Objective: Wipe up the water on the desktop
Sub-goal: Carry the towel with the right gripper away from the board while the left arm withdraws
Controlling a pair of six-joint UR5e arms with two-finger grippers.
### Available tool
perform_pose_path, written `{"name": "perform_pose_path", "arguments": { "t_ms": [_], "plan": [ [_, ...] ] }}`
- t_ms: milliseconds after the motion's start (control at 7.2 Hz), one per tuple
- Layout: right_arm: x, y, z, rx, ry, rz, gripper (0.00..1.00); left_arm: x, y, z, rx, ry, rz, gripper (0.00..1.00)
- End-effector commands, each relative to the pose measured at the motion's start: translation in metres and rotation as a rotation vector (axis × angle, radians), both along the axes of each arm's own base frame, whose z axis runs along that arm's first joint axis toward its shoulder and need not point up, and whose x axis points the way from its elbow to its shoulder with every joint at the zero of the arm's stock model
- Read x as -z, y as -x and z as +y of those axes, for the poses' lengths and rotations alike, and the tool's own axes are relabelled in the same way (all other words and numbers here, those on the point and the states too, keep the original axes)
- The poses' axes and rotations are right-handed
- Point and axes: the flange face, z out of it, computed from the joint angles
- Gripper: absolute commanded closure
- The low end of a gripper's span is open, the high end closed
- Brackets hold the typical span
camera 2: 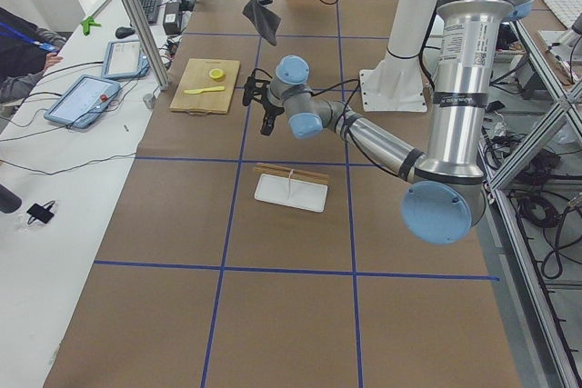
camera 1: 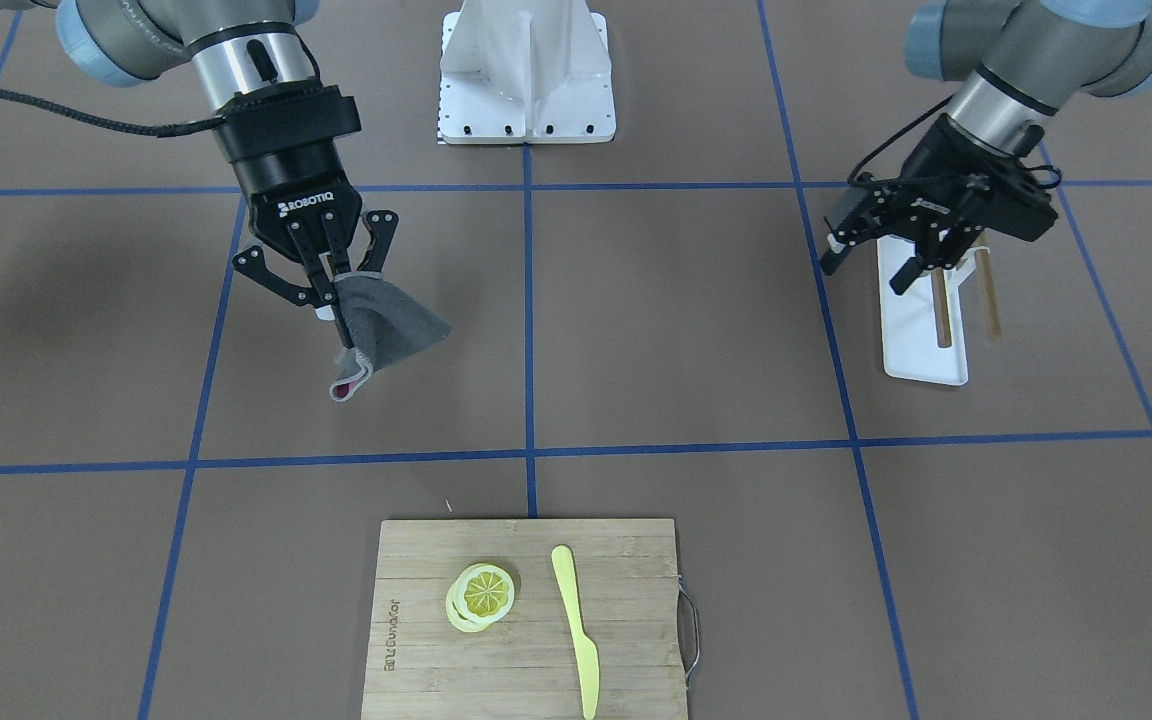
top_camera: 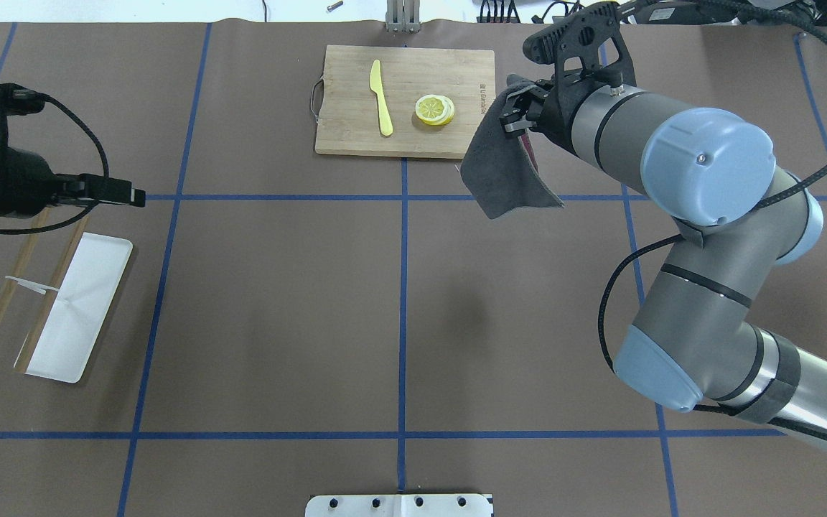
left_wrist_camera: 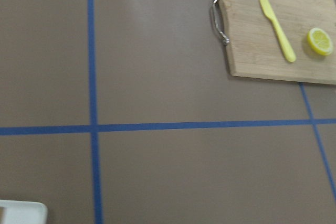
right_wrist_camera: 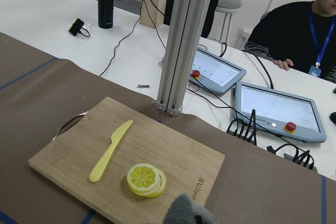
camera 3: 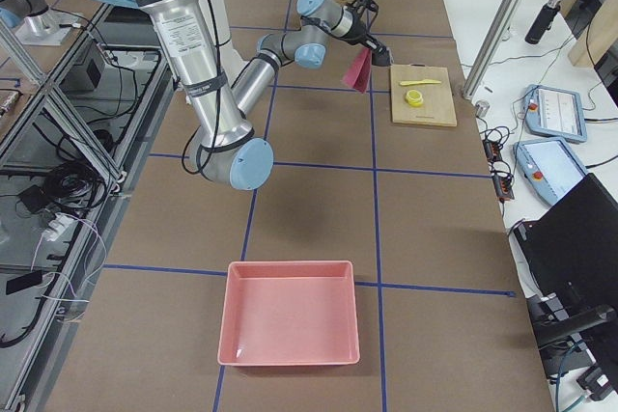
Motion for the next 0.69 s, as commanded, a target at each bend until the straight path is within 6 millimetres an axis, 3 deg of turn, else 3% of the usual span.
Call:
{"name": "perform_pose_path", "arguments": {
  "t_ms": [0,278,556],
  "plan": [
    [-0.030,-0.018,-0.022,0.010,0.083,0.002,1.00,-0.055,0.073,-0.011,-0.072,-0.046,-0.178,0.01],
    [-0.053,-0.035,-0.045,0.034,0.155,0.000,1.00,-0.101,0.116,-0.009,-0.160,-0.011,-0.320,0.01],
    [-0.083,-0.057,-0.073,0.090,0.251,0.000,1.00,-0.141,0.182,-0.013,-0.223,0.046,-0.423,0.01]
  ]
}}
